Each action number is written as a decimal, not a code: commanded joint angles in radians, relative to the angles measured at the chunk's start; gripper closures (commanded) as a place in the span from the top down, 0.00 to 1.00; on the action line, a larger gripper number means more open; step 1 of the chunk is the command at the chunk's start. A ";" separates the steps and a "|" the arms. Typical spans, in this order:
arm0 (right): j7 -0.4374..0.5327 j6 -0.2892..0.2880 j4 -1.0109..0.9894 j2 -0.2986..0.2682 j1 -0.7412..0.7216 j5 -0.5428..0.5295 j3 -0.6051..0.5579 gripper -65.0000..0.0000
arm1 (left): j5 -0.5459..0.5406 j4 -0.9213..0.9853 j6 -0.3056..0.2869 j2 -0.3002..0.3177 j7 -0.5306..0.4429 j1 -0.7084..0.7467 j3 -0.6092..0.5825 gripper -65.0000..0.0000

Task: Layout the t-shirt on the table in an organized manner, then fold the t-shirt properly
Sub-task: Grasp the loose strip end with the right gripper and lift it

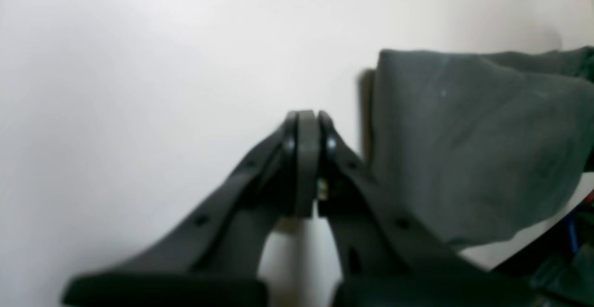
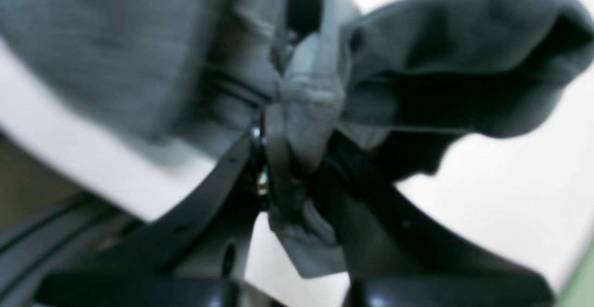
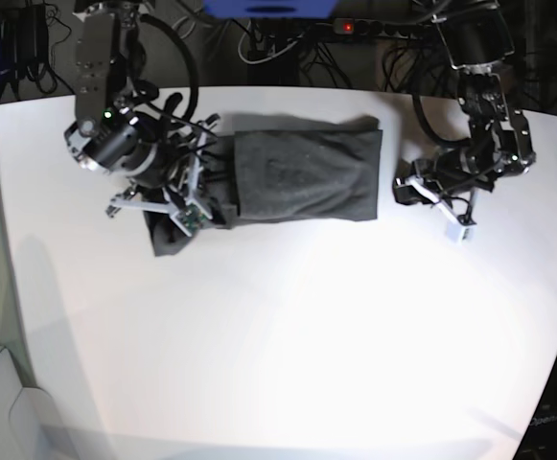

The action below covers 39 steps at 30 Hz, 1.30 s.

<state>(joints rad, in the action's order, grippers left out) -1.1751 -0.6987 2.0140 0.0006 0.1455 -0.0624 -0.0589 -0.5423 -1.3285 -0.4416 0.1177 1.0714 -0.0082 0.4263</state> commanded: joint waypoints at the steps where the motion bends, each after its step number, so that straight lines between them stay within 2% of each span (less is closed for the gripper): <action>1: 0.017 0.001 0.018 0.012 -0.007 -0.038 -0.014 0.00 | 0.047 0.002 0.008 -0.002 0.033 -0.003 -0.024 0.01; 4: 0.016 0.001 0.018 0.031 -0.005 -0.090 -0.057 0.00 | 0.040 0.002 0.008 -0.002 0.033 -0.003 -0.040 0.01; 16: 0.016 0.001 0.014 0.117 -0.031 -0.092 -0.275 0.00 | 0.040 0.001 0.008 -0.002 0.033 -0.005 -0.043 0.01; 24: 0.021 0.001 0.006 0.118 -0.077 -0.090 -0.347 0.00 | 0.037 -0.012 0.008 0.009 0.077 -0.003 -0.034 0.01; 32: 0.027 0.001 -0.089 0.120 -0.129 -0.089 -0.367 0.00 | 0.037 -0.064 0.002 0.046 0.094 0.015 0.076 0.01; 39: 0.027 0.001 -0.158 0.128 -0.174 -0.089 -0.368 0.00 | 0.038 -0.181 -0.003 0.079 0.214 0.027 0.196 0.01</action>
<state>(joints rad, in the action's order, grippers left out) -1.1690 -0.6987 1.8378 0.1146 -0.0101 -0.1356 -0.4244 -0.4911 -1.4910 -0.4446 0.1787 1.2903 0.0280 0.6182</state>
